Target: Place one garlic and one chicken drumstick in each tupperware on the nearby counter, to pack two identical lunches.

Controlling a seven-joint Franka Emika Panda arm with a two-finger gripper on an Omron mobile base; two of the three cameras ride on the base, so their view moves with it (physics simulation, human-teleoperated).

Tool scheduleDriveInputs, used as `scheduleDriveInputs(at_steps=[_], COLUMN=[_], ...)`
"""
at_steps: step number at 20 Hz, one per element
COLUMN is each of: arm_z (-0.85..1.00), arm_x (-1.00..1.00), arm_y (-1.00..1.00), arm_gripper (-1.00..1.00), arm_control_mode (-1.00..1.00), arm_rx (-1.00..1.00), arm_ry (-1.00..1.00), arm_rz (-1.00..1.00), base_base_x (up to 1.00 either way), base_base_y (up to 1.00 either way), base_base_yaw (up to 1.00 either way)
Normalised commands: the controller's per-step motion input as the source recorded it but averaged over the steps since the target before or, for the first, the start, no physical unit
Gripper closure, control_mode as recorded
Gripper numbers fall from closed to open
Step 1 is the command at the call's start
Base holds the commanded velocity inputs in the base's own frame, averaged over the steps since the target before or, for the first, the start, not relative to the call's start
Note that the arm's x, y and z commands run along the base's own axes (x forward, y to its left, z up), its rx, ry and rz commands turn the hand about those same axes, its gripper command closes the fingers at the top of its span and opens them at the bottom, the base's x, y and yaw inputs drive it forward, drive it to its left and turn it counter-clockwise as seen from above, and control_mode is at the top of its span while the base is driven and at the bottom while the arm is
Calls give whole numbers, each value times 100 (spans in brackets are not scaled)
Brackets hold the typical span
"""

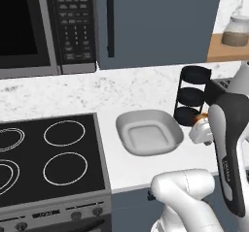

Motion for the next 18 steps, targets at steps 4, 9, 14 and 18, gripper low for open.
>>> scheduleDriveInputs(at_steps=[4, 9, 14, 18], arm_z=[-8, -72, -98, -78], arm_x=[23, 94, 100, 100], arm_y=[3, 1, 33, 36], arm_gripper=[100, 100, 100, 100], arm_control_mode=[-100, -100, -100, -100], arm_rx=[1, 11, 0, -12], arm_ry=[6, 25, 6, 0], arm_rz=[0, -3, -4, -4], base_base_x=[72, 0, 0, 0], base_base_y=[24, 0, 0, 0], base_base_yaw=[0, 0, 0, 0])
